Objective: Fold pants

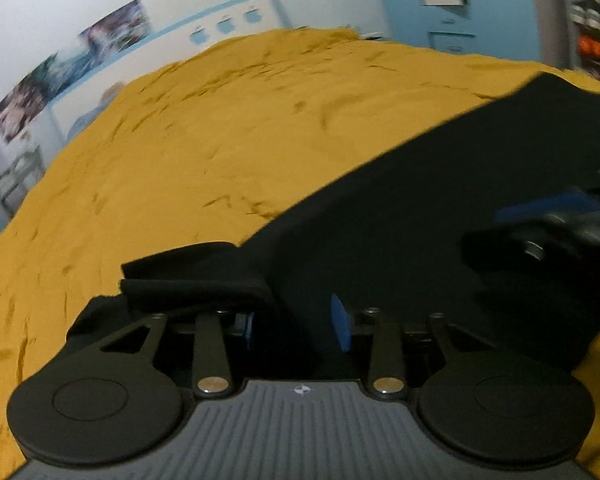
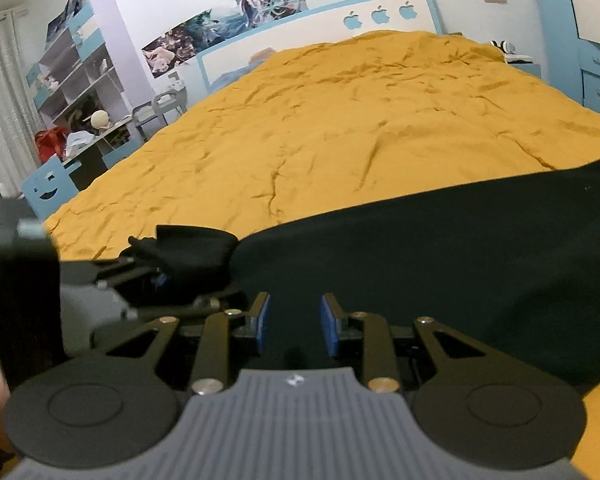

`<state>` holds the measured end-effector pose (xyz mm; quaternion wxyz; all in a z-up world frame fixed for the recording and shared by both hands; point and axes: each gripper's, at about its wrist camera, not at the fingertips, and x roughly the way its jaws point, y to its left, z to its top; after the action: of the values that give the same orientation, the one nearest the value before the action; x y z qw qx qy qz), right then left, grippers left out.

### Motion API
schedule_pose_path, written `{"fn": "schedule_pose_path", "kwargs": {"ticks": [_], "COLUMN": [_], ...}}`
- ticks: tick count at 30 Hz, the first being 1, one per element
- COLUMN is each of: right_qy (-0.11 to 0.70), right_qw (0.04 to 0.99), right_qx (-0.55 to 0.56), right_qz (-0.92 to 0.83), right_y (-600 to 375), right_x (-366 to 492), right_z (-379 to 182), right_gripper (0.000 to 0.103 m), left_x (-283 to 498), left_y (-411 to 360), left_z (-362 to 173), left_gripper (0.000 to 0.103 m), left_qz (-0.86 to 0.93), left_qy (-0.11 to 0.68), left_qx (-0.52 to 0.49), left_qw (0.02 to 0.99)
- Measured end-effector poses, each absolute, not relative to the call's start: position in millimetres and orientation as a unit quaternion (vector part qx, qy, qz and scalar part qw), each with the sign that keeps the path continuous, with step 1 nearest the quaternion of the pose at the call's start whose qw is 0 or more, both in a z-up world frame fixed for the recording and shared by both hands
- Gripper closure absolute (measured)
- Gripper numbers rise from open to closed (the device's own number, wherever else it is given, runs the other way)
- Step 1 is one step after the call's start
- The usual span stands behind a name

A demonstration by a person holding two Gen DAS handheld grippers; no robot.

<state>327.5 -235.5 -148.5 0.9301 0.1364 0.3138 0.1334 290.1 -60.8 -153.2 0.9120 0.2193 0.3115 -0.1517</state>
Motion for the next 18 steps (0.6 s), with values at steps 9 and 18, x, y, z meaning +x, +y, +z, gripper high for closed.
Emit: {"fn": "schedule_pose_path", "kwargs": {"ticks": [9,18], "right_qy": [0.321,0.318], "right_qw": [0.925,0.919], "right_qx": [0.155,0.143], "right_qz": [0.133,0.184], "right_y": [-227,-191], "right_x": [338,348], "right_z": [-151,-136], "right_gripper": [0.077,0.060], "left_x": [267,251], "left_y": [8,53], "left_z": [-121,-100], "left_gripper": [0.052,0.051], "left_qz": [-0.238,-0.190], "left_qy": [0.271,0.248], "left_qx": [0.137,0.084], "left_qw": [0.923,0.946]}}
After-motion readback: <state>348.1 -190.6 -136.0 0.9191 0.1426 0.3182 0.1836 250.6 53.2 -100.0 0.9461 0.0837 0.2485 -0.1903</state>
